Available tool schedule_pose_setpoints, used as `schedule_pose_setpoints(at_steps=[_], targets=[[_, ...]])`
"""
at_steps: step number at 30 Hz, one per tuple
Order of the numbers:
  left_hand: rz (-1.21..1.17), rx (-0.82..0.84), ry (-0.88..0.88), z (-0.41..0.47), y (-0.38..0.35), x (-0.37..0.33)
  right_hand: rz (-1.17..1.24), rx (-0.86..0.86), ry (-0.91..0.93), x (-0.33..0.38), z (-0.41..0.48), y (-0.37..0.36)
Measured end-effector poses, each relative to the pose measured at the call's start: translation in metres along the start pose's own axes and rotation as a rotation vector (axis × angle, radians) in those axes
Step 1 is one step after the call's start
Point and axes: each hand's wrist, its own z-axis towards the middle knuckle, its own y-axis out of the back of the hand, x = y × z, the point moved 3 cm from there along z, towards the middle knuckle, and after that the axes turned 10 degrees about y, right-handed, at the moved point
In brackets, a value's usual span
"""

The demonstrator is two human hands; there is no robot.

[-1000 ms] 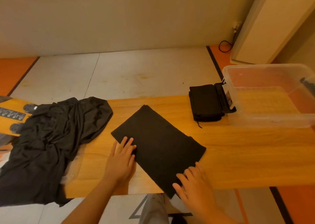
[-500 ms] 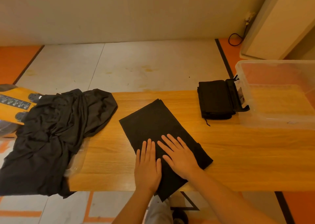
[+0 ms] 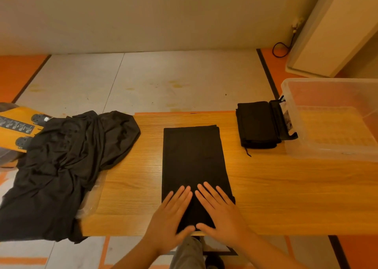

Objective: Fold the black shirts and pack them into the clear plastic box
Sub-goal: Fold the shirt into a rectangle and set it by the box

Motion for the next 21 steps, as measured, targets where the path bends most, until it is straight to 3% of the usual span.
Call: schedule_pose_setpoints(at_steps=[3,12,16,21], targets=[[0.139,0.033,-0.024,-0.025,-0.015,0.004,0.039,0.126,-0.02,-0.002,-0.011,-0.008],[0.288,-0.1,-0.104,-0.041,-0.027,0.013,-0.079,0.1,0.111,-0.003,-0.027,-0.02],[0.315,-0.01,-0.123,-0.056,-0.02,0.015,-0.129,0.139,0.15,0.0,-0.042,-0.016],[0.152,0.274,-0.085,-0.084,-0.017,0.01,-0.067,0.161,0.217,-0.001,-0.054,-0.009]])
